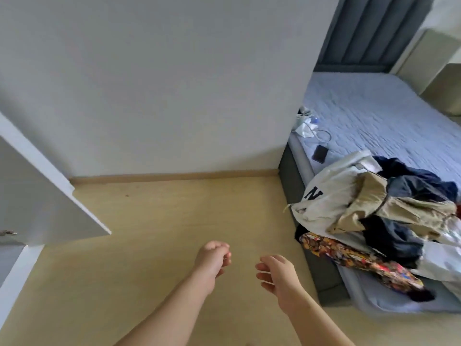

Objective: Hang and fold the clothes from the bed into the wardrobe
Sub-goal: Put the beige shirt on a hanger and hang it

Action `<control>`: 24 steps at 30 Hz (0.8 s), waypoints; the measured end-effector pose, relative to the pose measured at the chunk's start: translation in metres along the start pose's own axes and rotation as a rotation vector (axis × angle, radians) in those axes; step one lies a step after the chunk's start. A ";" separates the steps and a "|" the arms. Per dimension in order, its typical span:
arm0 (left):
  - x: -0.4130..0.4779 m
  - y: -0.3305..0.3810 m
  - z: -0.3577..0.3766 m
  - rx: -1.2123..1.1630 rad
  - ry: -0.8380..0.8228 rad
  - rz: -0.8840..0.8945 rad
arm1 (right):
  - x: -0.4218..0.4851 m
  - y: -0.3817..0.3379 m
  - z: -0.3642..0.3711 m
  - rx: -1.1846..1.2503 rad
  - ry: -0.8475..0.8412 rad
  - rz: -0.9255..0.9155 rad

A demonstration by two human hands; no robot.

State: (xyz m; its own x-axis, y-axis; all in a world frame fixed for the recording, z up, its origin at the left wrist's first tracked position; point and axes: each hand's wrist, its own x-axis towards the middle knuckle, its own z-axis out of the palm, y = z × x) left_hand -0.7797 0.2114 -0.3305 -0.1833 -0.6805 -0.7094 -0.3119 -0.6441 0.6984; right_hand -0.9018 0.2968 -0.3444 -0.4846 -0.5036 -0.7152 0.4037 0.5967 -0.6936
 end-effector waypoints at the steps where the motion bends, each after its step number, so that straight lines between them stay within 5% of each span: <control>1: 0.003 0.008 0.027 0.016 -0.021 0.014 | 0.010 -0.005 -0.025 0.038 0.035 -0.005; 24: 0.135 0.150 0.431 0.593 -0.470 0.010 | 0.191 -0.118 -0.314 0.607 0.485 0.180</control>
State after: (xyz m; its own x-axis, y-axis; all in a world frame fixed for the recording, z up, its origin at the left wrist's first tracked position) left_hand -1.2533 0.1739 -0.3626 -0.5258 -0.3793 -0.7614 -0.7329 -0.2524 0.6318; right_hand -1.2853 0.3265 -0.3725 -0.5990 -0.0205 -0.8005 0.7924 0.1284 -0.5963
